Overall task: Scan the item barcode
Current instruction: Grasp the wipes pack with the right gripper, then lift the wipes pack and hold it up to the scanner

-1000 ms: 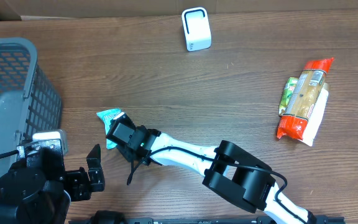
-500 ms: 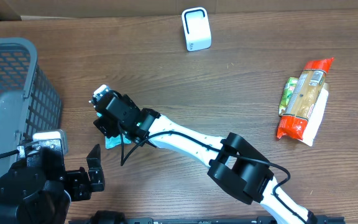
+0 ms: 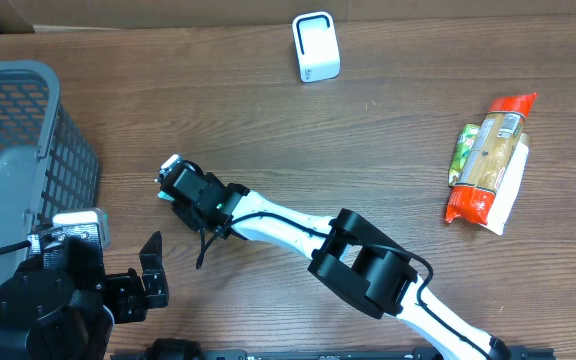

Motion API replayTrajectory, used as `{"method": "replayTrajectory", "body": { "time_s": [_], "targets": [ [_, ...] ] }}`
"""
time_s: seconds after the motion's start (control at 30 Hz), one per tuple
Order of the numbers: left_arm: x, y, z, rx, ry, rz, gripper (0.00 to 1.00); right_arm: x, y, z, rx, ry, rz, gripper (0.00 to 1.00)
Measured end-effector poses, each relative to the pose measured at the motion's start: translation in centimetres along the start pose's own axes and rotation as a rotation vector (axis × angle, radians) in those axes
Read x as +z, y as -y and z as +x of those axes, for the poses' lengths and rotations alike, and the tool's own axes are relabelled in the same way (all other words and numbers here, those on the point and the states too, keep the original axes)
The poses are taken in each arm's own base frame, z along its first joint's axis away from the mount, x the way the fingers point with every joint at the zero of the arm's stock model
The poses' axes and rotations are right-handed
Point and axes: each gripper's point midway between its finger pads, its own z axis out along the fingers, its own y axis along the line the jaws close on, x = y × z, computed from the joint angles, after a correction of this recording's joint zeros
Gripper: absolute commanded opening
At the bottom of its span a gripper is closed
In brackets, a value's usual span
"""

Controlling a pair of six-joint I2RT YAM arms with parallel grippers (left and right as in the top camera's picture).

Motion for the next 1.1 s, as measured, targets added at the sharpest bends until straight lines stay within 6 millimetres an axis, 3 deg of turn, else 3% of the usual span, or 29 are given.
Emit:
{"method": "replayTrajectory", "body": {
  "time_s": [0.17,0.3,0.37,0.4,0.47,0.53,0.57,0.63,0.7,0.8,0.9,0.97,1.03,1.1],
  "targets": [
    [0.0,0.0,0.0,0.000,0.000,0.000,1.00,-2.0,0.2,1.9,0.024,-0.123,-0.017,0.22],
    [0.0,0.0,0.0,0.000,-0.001,0.000,0.99,-5.2,0.5,5.1,0.079,-0.321,-0.107,0.19],
    [0.0,0.0,0.0,0.001,-0.001,0.000,1.00,-7.7,1.4,6.4,0.149,-0.429,-0.171,0.20],
    [0.0,0.0,0.0,0.000,-0.002,0.000,0.99,-10.0,3.2,6.6,0.230,-0.488,-0.211,0.20],
    [0.0,0.0,0.0,0.000,-0.002,0.000,1.00,-11.8,5.3,6.6,0.293,-0.521,-0.224,0.20],
    [0.0,0.0,0.0,0.000,-0.002,0.000,1.00,-13.4,8.6,6.6,0.371,-0.538,-0.221,0.20],
    [0.0,0.0,0.0,0.000,-0.002,0.000,1.00,-13.7,10.7,6.4,0.412,-0.525,-0.215,0.20],
    [0.0,0.0,0.0,0.000,-0.002,0.000,1.00,-13.5,14.2,6.6,0.476,-0.499,-0.199,0.35],
    [0.0,0.0,0.0,0.000,-0.002,0.000,1.00,-13.5,17.5,8.7,0.545,-0.526,-0.173,0.41],
    [0.0,0.0,0.0,0.000,-0.002,0.000,1.00,-13.9,19.4,10.6,0.580,-0.569,-0.147,0.45],
    [0.0,0.0,0.0,0.000,-0.001,0.000,1.00,-14.4,20.6,11.2,0.576,-0.588,-0.113,0.66],
    [0.0,0.0,0.0,0.000,-0.002,0.000,1.00,-14.9,21.0,11.3,0.560,-0.603,-0.083,0.74],
    [0.0,0.0,0.0,0.000,-0.001,0.000,1.00,-15.5,21.7,10.4,0.520,-0.590,-0.049,0.75],
    [0.0,0.0,0.0,0.000,-0.002,0.000,1.00,-15.9,22.1,9.6,0.493,-0.569,-0.024,0.70]
  ]
}}
